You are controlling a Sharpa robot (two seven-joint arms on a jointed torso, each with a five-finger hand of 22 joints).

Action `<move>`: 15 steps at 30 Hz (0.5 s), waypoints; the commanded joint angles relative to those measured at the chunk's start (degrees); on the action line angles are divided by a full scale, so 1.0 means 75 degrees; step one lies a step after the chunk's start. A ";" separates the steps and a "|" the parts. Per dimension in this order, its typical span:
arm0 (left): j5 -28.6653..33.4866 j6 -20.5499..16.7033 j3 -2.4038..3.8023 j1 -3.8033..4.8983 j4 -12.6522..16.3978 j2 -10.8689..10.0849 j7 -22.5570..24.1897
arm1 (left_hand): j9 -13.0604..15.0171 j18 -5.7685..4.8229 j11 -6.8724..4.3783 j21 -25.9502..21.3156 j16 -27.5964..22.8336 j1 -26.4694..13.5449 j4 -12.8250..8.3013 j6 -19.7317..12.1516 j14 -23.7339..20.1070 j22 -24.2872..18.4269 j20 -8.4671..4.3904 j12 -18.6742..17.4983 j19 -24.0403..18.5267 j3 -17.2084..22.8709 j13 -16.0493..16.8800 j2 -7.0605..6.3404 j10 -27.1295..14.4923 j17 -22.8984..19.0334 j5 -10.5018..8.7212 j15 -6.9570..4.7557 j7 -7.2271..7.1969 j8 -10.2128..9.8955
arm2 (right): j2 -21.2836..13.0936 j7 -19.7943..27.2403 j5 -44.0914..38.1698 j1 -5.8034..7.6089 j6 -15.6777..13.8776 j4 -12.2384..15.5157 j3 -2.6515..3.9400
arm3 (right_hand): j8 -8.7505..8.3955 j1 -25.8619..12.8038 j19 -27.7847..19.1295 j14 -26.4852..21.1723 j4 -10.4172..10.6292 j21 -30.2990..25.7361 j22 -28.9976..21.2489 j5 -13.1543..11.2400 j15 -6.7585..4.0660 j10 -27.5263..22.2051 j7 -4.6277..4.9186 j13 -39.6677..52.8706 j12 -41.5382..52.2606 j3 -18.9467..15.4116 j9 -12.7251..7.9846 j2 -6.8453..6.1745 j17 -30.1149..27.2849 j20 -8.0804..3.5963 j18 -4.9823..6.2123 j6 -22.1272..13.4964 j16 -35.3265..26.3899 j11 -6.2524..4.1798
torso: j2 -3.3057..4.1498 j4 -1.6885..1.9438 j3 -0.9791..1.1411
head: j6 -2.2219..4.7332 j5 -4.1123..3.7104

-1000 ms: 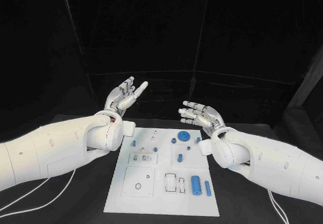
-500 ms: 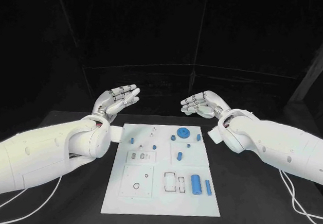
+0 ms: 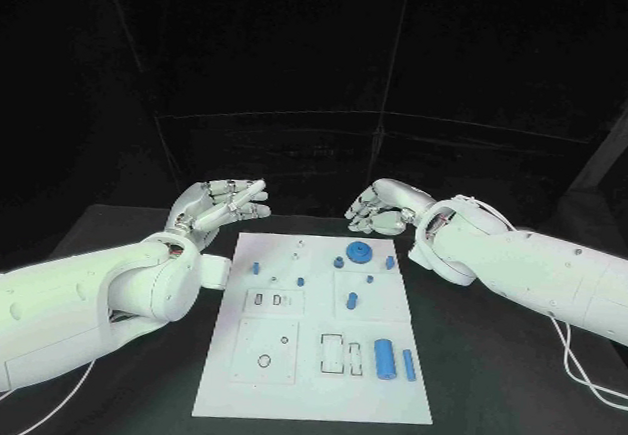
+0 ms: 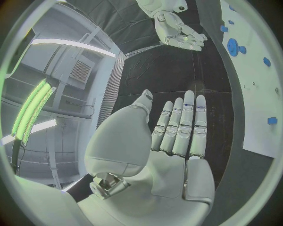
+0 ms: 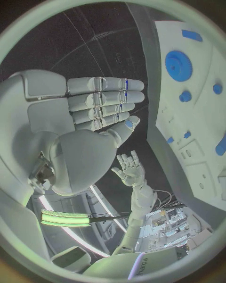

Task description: Assemble the parts on the task board

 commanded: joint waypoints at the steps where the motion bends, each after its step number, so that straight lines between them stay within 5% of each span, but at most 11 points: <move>1: -0.0039 0.0221 0.0010 0.0013 0.0205 -0.0056 0.0026 | -0.0070 0.0105 -0.0027 -0.0086 -0.0159 0.0148 -0.0189 0.0323 0.0373 -0.0114 -0.0050 -0.0204 0.0491 -0.0083 -0.0050 0.0068 0.0395 0.0086 0.0017 -0.0041 0.0010 -0.0160 | 0.0022 -0.0855 -0.1934 0.0031 0.0774 0.0085 0.0008 | -0.0226 -0.0161 0.1199 0.1325 0.0045 0.1135 0.0552 -0.0131 -0.0345 0.0306 -0.0086 -0.0006 -0.0195 0.0224 -0.0012 -0.0336 0.0876 -0.0503 0.0072 0.0193 0.1157 -0.0210 | 0.0179 0.0105 -0.0028 | 0.0056 -0.0068; 8: -0.0039 0.0218 0.0010 0.0012 0.0564 -0.0169 -0.0034 | -0.0076 0.0104 -0.0020 -0.0154 -0.0245 0.0145 -0.0230 0.0351 0.0394 -0.0159 -0.0048 -0.0280 0.0553 -0.0118 -0.0053 0.0077 0.0422 0.0103 0.0018 -0.0036 0.0017 -0.0222 | 0.0055 -0.1193 -0.2712 0.0046 0.1287 0.0201 0.0010 | -0.0320 -0.0418 0.1419 0.1294 0.0184 0.1870 0.0976 -0.0426 -0.0335 -0.0172 -0.0079 0.0015 -0.0173 0.0391 -0.0005 -0.0537 0.2061 -0.0520 0.0058 0.0006 0.2880 -0.0122 | 0.0346 0.0167 -0.0062 | 0.0111 -0.0114; 12: -0.0040 0.0222 0.0011 0.0012 0.0712 -0.0222 -0.0058 | -0.0077 0.0103 -0.0016 -0.0176 -0.0269 0.0137 -0.0241 0.0358 0.0407 -0.0174 -0.0048 -0.0304 0.0573 -0.0135 -0.0054 0.0074 0.0429 0.0111 0.0018 -0.0035 0.0025 -0.0242 | 0.0107 -0.1238 -0.2898 0.0052 0.1429 0.0208 0.0010 | -0.0312 -0.0431 0.1432 0.1319 0.0280 0.2398 0.1302 -0.0480 -0.0327 -0.0369 -0.0139 0.0027 -0.0123 0.0499 0.0000 -0.0649 0.3837 -0.0489 0.0044 -0.0153 0.4668 -0.0121 | 0.0438 0.0174 -0.0066 | 0.0127 -0.0116; 15: -0.0040 0.0253 0.0011 0.0013 0.0750 -0.0243 -0.0068 | -0.0076 0.0103 -0.0015 -0.0197 -0.0290 0.0123 -0.0246 0.0373 0.0418 -0.0187 -0.0047 -0.0320 0.0588 -0.0152 -0.0052 0.0073 0.0444 0.0118 0.0017 -0.0034 0.0028 -0.0255 | 0.0145 -0.1225 -0.2960 0.0053 0.1451 0.0193 0.0010 | -0.0321 -0.0422 0.1362 0.1283 0.0349 0.2643 0.1463 -0.0501 -0.0306 -0.0456 -0.0143 0.0024 -0.0108 0.0556 -0.0003 -0.0677 0.4365 -0.0468 0.0045 -0.0231 0.5187 -0.0116 | 0.0484 0.0177 -0.0057 | 0.0130 -0.0116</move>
